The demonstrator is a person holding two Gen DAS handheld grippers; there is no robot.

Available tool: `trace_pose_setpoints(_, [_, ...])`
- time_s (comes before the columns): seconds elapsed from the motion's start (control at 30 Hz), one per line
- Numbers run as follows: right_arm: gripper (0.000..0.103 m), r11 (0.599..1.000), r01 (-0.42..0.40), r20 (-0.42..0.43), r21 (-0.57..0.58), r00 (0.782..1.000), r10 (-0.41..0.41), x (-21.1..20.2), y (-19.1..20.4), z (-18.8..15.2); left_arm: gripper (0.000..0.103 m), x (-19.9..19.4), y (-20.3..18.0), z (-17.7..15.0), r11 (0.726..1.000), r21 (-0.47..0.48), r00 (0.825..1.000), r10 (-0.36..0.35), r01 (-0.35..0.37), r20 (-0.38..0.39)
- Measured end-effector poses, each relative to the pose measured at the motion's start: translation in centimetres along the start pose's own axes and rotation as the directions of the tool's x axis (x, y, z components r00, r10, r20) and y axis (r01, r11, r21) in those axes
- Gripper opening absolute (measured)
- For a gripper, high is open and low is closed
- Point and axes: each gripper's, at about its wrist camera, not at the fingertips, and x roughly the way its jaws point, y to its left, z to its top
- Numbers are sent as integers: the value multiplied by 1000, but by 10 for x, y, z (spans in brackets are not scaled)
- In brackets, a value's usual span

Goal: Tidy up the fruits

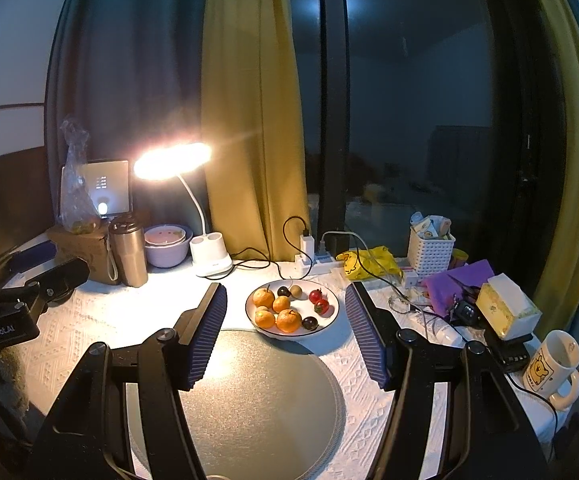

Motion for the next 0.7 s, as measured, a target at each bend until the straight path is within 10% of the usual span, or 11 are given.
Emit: trace_pose_setpoints(0.7, [65, 1000, 1, 0, 0, 1000, -1, 0, 1, 0, 91, -1, -6, 0, 1000, 10, 1000, -9, 9, 2])
